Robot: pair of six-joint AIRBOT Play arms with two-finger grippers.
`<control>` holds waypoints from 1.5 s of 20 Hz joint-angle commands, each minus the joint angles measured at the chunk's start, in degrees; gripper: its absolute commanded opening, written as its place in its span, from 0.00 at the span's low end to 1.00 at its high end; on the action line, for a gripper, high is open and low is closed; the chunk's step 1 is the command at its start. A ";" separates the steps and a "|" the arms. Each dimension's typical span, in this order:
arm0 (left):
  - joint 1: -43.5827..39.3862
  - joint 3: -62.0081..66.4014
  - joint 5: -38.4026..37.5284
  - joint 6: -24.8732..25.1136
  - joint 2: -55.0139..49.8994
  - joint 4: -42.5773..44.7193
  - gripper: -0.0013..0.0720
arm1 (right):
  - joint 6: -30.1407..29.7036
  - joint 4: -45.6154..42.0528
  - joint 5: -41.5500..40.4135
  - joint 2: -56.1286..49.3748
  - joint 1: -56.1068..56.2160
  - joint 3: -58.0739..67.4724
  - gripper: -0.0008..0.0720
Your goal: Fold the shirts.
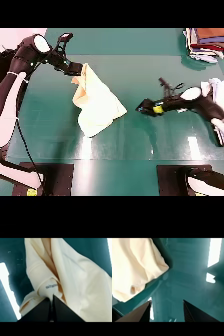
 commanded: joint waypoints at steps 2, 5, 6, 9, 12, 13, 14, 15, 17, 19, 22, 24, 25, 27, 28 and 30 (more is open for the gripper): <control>0.17 0.07 -0.61 0.00 0.13 0.13 0.05 | -0.35 6.40 -8.11 -10.99 7.76 4.35 0.63; 0.17 0.07 -1.20 0.02 0.13 0.66 0.05 | -0.33 6.25 -7.63 -15.72 9.44 10.38 0.52; 0.17 0.07 -1.44 0.00 0.15 1.16 0.05 | -0.35 5.86 -7.61 -16.85 9.55 12.09 0.33; 0.17 0.07 -2.58 0.00 0.42 4.31 0.05 | -1.33 5.70 -7.74 -17.97 9.46 14.47 0.03; 0.20 0.07 -1.53 -0.02 3.67 9.68 0.05 | -1.86 3.10 -7.69 -14.95 6.58 15.74 0.03; 0.17 0.07 -0.48 -0.02 5.62 11.28 0.05 | -1.84 0.46 -7.54 -12.98 5.20 16.79 0.03; 0.17 0.09 1.03 -0.02 8.24 12.55 0.05 | -1.84 -2.69 -7.04 -10.43 3.45 18.36 0.03; 0.17 0.09 2.62 -0.02 10.99 13.49 0.05 | -1.81 -5.14 -6.43 -7.91 1.77 20.28 0.03; 0.17 0.09 6.29 0.00 17.86 14.62 0.05 | -1.84 -10.23 -4.28 -2.19 -1.86 25.66 0.03; 0.17 0.07 9.88 0.00 24.94 14.64 0.05 | -1.84 -14.47 -1.42 2.78 -4.55 31.54 0.03; 0.17 0.09 13.42 -0.02 34.62 14.60 0.05 | -1.84 -20.52 1.49 10.01 -7.04 39.60 0.03; 0.17 0.09 14.12 0.00 40.15 14.60 0.05 | -1.84 -22.99 2.60 14.29 -8.00 43.56 0.03; 0.17 0.09 14.14 -0.02 42.66 14.58 0.05 | -1.84 -23.87 3.06 16.35 -8.46 45.27 0.03; 0.17 0.09 14.19 -0.02 46.64 14.40 0.05 | -1.84 -25.90 3.74 19.89 -8.72 47.93 0.03; 0.17 0.13 14.45 -0.02 48.22 14.23 0.05 | -1.81 -27.28 3.89 21.33 -8.72 48.98 0.03; 0.17 0.24 15.89 0.00 50.84 12.68 0.05 | -1.81 -27.69 3.85 23.58 -8.74 50.80 0.03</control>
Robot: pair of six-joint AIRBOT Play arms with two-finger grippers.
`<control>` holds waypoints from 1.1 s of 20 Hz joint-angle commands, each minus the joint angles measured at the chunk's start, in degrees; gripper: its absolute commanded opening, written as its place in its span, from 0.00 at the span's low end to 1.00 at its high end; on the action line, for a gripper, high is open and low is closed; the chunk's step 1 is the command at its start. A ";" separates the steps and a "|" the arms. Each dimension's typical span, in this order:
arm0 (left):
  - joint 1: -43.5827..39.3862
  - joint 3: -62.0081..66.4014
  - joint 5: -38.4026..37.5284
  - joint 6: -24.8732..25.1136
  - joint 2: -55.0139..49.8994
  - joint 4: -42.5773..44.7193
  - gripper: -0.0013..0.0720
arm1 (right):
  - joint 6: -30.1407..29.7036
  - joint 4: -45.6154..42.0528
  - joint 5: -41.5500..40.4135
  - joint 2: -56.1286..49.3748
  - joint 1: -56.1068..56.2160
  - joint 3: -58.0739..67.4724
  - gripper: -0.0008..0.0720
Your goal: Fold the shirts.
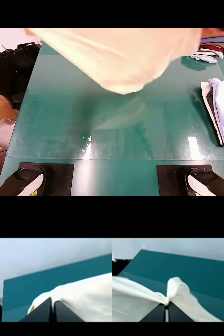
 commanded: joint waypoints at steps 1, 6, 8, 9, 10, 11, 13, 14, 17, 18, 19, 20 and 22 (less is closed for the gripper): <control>0.07 0.11 3.30 0.02 5.90 -2.19 0.05 | 0.07 -4.68 0.79 4.76 -0.46 4.50 0.03; 0.07 0.94 4.85 0.04 7.91 -6.45 0.05 | 0.11 -9.94 3.56 2.78 -0.46 13.38 0.03; 0.07 0.76 -0.24 0.02 6.88 -6.43 0.05 | 0.11 -10.62 6.78 -1.38 -0.48 18.62 0.03; 0.07 0.76 -4.33 0.04 5.49 -6.40 0.05 | 0.11 -10.62 8.57 -4.24 -0.48 20.98 0.03; 0.07 0.74 -9.18 0.02 3.56 -6.40 0.05 | 0.17 -10.49 10.05 -7.13 -0.46 22.34 0.03; 0.07 0.39 -14.21 0.02 1.11 -6.40 0.05 | 1.27 -10.49 11.26 -10.05 -0.39 22.36 0.03; 0.07 -3.58 -20.09 0.02 -3.37 -6.38 0.05 | 3.30 -10.47 12.09 -14.97 -0.42 18.08 0.03; 0.07 -6.69 -21.09 0.02 -5.62 -6.38 0.05 | 3.76 -10.47 12.96 -17.81 -0.42 15.76 0.03; 0.07 -19.50 -15.78 1.57 -12.90 -6.05 0.05 | 4.15 -10.14 14.82 -27.65 0.00 8.76 0.03; 0.07 -23.26 -10.75 2.34 -15.52 -5.99 0.05 | 4.15 -9.92 14.12 -30.71 0.00 7.10 0.03; 0.07 -26.27 -3.80 3.13 -18.60 -5.62 0.05 | 4.15 -9.97 12.55 -33.83 0.00 5.86 0.03; 0.07 -27.63 2.43 3.02 -21.90 -4.74 0.05 | 4.15 -9.97 11.15 -36.44 -0.02 5.46 0.03; 0.07 -27.39 10.73 3.02 -27.36 -4.46 0.05 | 4.15 -9.97 8.46 -40.19 -0.02 5.51 0.03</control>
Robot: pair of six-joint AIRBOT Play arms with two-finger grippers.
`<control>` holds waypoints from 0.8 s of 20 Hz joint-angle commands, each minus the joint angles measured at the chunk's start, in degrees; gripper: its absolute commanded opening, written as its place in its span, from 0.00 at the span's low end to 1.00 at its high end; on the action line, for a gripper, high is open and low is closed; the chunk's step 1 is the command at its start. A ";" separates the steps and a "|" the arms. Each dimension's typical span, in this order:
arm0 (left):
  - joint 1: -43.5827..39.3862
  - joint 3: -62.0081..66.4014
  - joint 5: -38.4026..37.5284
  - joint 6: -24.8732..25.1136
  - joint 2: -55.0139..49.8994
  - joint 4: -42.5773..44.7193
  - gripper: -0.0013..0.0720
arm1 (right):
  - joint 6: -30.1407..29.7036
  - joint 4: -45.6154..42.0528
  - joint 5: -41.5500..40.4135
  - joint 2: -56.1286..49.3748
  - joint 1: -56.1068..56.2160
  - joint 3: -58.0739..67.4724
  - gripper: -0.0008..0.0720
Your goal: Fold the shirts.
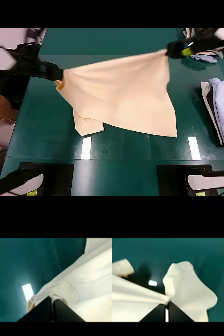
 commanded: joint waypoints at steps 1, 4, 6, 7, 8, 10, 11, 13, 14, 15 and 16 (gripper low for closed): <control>0.00 -3.21 16.55 0.76 -9.42 0.68 0.05 | 0.26 0.46 -4.44 -7.41 0.09 -1.75 0.03; 0.00 -1.27 22.27 0.74 -13.00 0.68 0.05 | 0.28 0.48 -8.13 -7.91 -0.13 -1.73 0.03; 0.02 -1.01 23.67 0.17 -13.14 0.68 0.06 | 0.28 0.46 -8.17 -7.91 -0.70 -1.11 0.03; 0.02 -0.52 22.60 0.13 -13.14 0.68 0.06 | 0.26 1.09 -7.37 -7.91 -1.01 -0.39 0.03; 0.02 0.22 20.70 0.17 -13.07 0.70 0.24 | 0.26 2.49 -6.34 -7.91 -1.60 0.33 0.06; 0.35 2.75 14.67 0.20 -12.83 0.85 0.87 | 0.22 6.84 -2.51 -7.89 -2.97 2.69 0.50; 0.94 4.26 10.86 0.17 -12.57 0.83 0.87 | 0.15 8.83 -0.13 -7.89 -3.85 3.91 0.50; 2.78 5.92 3.10 0.13 -11.23 0.70 0.87 | -0.74 9.99 4.76 -7.06 -5.29 4.79 0.50; 4.09 5.84 -1.14 -0.15 -10.36 0.48 0.87 | -0.98 9.84 7.34 -6.32 -5.90 4.72 0.50; 5.27 5.53 -5.29 -0.52 -10.05 0.09 0.87 | -1.40 9.90 9.51 -5.64 -6.49 4.59 0.50; 6.32 4.42 -9.20 -0.74 -9.86 -0.76 0.87 | -1.53 9.92 10.51 -4.20 -6.82 3.06 0.50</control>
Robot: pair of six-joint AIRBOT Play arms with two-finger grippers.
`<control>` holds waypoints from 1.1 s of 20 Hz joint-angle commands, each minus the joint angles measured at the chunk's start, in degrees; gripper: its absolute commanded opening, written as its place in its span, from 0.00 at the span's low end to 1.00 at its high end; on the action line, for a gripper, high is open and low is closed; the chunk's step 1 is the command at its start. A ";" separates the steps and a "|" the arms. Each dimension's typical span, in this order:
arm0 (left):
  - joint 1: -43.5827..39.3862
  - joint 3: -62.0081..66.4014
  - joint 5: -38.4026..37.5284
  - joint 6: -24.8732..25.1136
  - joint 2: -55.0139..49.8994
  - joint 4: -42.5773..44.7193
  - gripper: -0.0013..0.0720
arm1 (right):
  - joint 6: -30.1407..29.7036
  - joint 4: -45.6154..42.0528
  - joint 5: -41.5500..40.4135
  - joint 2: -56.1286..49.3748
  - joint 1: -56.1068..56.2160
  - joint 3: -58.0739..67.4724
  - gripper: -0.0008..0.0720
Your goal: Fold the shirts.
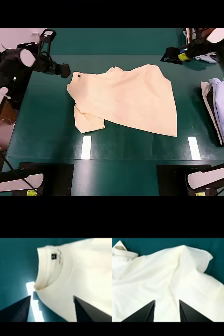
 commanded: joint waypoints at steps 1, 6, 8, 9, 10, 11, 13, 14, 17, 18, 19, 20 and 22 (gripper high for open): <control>3.34 -1.88 -15.08 -0.66 1.14 -2.64 0.87 | -1.22 1.55 6.25 3.78 -1.97 -3.26 0.50; 3.26 -20.76 -11.82 0.22 4.11 -13.84 0.87 | -1.36 2.23 2.82 15.37 -2.49 -21.42 0.50; 3.26 -26.58 -9.18 1.11 4.31 -17.53 0.87 | -1.36 2.23 0.72 19.26 -2.47 -26.71 0.50; 3.26 -28.37 -8.26 2.03 4.31 -18.97 0.87 | -1.36 2.27 -0.31 20.92 -2.49 -28.74 0.50; 3.26 -29.57 -7.72 2.45 4.31 -20.00 0.87 | -1.36 2.27 -1.60 22.56 -2.49 -30.71 0.50; 3.26 -30.14 -7.39 2.45 4.31 -20.44 0.87 | -1.36 2.34 -2.54 23.78 -2.49 -32.04 0.50; 3.23 -30.36 -6.73 3.04 4.31 -20.94 0.87 | -1.33 2.62 -4.17 25.88 -2.49 -34.05 0.50; 3.23 -30.56 -6.34 3.02 4.31 -21.35 0.87 | -1.33 2.64 -4.81 26.71 -2.49 -34.82 0.50; 3.23 -30.99 -6.01 3.85 4.28 -23.89 0.87 | -1.31 2.67 -4.57 27.21 -2.49 -34.69 0.50; 3.23 -30.99 -6.05 3.89 4.28 -23.98 0.87 | -1.29 2.75 -4.74 27.23 -2.47 -34.69 0.50; 3.23 -30.99 -6.19 3.87 4.26 -23.98 0.87 | -1.27 3.04 -4.72 27.21 -2.47 -34.73 0.50; 3.23 -30.99 -6.45 3.87 4.26 -24.00 0.87 | -1.27 3.76 -4.81 27.21 -2.47 -34.73 0.50; 3.23 -31.47 -6.45 3.89 4.26 -24.39 0.86 | -1.27 4.33 -5.44 27.21 -2.49 -34.71 0.50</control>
